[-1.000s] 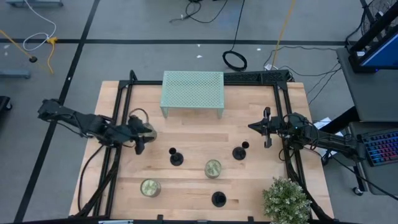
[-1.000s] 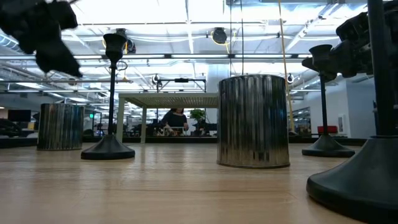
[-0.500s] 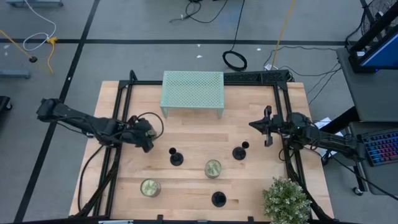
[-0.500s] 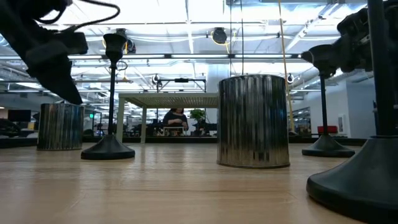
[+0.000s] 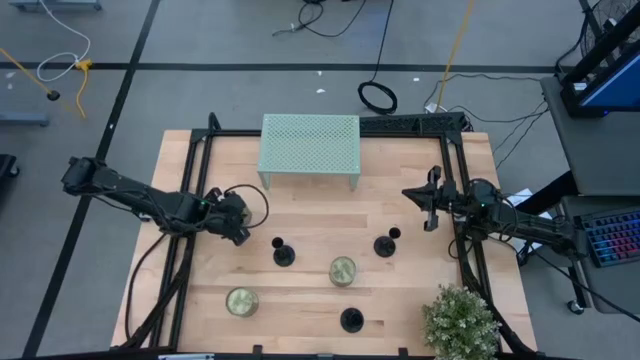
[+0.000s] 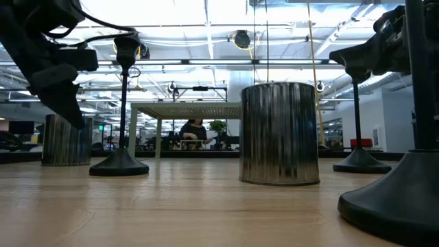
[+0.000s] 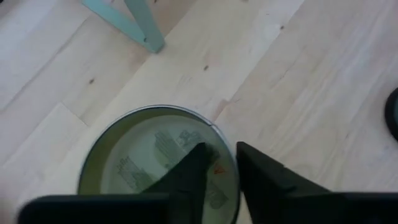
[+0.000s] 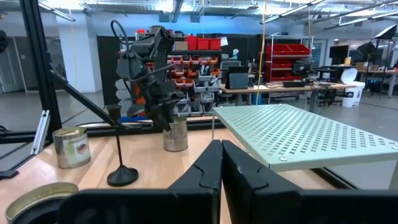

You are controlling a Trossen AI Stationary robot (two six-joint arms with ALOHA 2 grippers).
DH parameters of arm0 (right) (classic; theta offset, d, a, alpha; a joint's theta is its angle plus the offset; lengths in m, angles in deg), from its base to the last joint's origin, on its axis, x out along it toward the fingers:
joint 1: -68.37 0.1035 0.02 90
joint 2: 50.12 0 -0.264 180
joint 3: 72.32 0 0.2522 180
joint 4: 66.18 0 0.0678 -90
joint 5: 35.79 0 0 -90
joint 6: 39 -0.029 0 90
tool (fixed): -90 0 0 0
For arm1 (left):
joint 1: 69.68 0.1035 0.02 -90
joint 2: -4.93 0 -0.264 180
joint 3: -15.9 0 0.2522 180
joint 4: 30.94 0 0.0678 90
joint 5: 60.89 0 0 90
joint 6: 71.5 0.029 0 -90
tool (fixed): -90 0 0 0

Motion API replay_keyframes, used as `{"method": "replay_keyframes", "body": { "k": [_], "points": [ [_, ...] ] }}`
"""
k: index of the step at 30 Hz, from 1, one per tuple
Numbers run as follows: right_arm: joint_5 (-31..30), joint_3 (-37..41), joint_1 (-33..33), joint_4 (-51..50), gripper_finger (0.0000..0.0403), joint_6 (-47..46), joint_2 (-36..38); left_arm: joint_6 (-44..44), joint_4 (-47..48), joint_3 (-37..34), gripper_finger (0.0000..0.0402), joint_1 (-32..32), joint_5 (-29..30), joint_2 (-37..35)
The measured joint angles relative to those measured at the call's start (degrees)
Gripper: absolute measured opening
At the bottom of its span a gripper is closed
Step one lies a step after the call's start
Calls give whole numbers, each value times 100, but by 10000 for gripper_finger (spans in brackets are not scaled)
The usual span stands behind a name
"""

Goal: Pick & Place candle stick holders
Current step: Put the top scented candle on the shelf

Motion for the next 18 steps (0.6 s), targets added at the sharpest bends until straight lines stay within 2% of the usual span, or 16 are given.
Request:
{"method": "replay_keyframes", "body": {
  "k": [3,4,10,13,18],
  "points": [
    [-11,0,0,2,0,6,0,-133,-5,8,19,0,-22,-37],
    [-14,1,0,2,0,10,0,-208,-1,38,12,0,-96,-56],
    [-17,-1,0,2,0,12,0,-180,-29,714,6,-95,-757,-11],
    [-18,1,0,1,0,12,0,332,42,1296,6,-292,-823,122],
    [-18,0,0,2,0,-5,0,1650,193,2471,4,-405,-343,531]
  ]
}}
